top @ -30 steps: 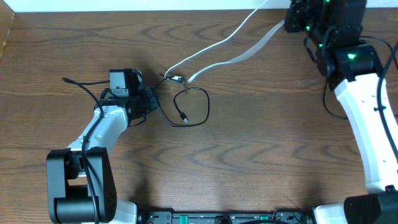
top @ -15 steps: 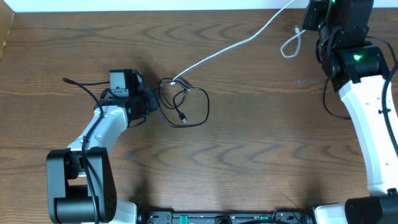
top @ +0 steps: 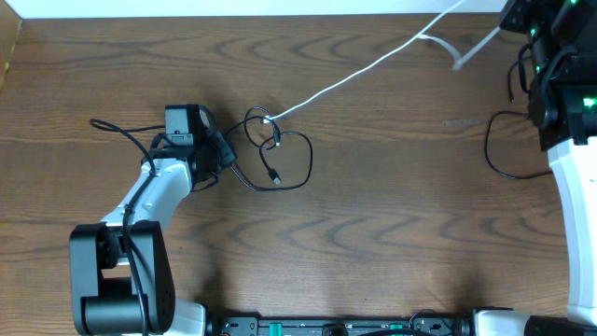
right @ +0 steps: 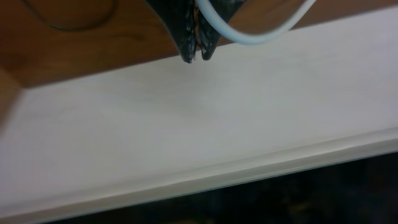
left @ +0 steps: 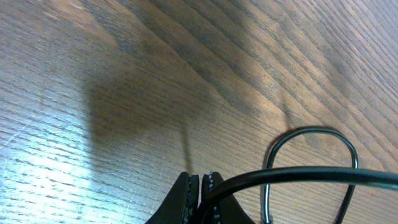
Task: Untangle cables
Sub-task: 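Drag the white cable far right with the right gripper, then lay the white cable at the upper right and open the right gripper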
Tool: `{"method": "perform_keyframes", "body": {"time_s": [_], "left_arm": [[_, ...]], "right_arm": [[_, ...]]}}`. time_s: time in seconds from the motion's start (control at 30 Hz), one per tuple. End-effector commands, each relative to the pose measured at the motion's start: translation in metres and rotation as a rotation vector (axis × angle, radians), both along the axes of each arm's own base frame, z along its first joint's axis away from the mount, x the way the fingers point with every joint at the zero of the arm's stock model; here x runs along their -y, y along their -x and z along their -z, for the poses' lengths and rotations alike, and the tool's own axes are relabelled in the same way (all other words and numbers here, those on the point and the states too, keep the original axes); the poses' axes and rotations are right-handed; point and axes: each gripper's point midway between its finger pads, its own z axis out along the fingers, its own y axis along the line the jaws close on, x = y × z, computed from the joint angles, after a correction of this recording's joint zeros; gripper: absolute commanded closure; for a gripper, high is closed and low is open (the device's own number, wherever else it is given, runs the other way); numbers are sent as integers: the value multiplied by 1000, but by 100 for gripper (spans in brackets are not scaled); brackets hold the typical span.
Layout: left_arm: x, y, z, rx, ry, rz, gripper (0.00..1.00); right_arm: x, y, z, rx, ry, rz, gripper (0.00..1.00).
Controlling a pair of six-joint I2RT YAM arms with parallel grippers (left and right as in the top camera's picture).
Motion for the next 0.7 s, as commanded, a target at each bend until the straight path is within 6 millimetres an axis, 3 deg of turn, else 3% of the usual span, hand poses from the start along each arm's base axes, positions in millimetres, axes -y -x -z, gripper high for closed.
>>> {"method": "perform_keyframes", "body": {"time_s": [0.0, 0.03, 0.07, 0.2, 0.3, 0.47, 0.67], "left_arm": [[-8, -1, -2, 0, -20, -34, 92], [-7, -1, -2, 0, -14, -31, 83], [-6, -1, -2, 1, -8, -28, 78], [7, -3, -7, 21, 52, 17, 73], [20, -5, -12, 50, 104, 90, 70], [21, -5, -13, 52, 105, 94, 70], [21, -5, -13, 51, 105, 94, 69]], "right_arm": [[-76, 13, -10, 40, 12, -466, 99], [-117, 34, -18, 94, 35, -744, 99], [-135, 48, -23, 126, 36, -880, 99], [-159, 68, -30, 163, 24, -1040, 99], [-161, 63, -28, 157, 28, -1010, 99], [-151, 51, -26, 144, 40, -918, 99], [-114, 24, -6, 50, 61, -656, 99]]}}
